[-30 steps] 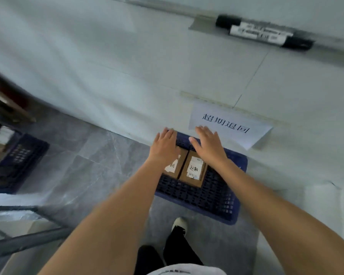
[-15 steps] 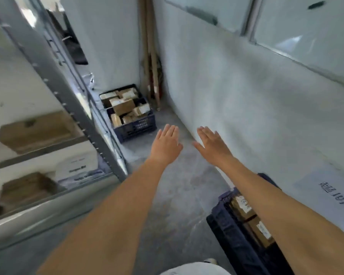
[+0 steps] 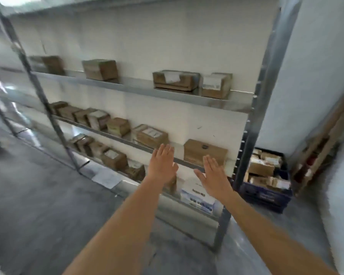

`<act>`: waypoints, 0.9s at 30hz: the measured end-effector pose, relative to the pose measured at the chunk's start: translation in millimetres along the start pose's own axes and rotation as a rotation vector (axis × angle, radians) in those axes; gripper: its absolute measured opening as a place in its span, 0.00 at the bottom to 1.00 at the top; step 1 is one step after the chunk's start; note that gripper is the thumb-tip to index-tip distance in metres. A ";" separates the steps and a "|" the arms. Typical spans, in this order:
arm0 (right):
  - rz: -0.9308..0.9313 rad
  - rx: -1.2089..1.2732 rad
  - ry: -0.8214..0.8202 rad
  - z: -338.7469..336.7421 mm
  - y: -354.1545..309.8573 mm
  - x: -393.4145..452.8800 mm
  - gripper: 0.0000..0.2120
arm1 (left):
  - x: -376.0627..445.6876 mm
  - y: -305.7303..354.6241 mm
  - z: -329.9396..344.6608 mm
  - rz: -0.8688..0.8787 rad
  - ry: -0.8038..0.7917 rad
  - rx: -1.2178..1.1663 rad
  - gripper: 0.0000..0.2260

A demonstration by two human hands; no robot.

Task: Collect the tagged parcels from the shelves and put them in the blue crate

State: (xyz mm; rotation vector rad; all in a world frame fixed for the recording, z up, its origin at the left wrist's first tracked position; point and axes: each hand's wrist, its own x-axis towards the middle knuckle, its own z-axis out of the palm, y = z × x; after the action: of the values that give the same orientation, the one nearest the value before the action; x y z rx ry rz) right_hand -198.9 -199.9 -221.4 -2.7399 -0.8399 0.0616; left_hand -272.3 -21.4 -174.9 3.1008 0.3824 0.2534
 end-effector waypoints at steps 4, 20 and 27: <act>-0.133 -0.046 -0.121 -12.7 -58.4 44.2 0.36 | -9.7 -64.7 -33.2 -0.168 0.058 -0.013 0.29; -0.494 -0.092 -0.095 -30.0 -290.4 174.1 0.37 | -48.9 -293.8 -81.9 -0.591 0.166 -0.074 0.29; -0.509 -0.054 -0.110 -12.2 -350.8 241.4 0.36 | -15.1 -360.4 -85.9 -0.586 0.159 -0.046 0.30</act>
State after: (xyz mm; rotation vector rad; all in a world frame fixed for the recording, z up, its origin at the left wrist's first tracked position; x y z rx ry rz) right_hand -187.7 209.6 -104.7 -2.4996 -1.5593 0.0881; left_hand -387.4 323.5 -102.1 2.7651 1.2263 0.4791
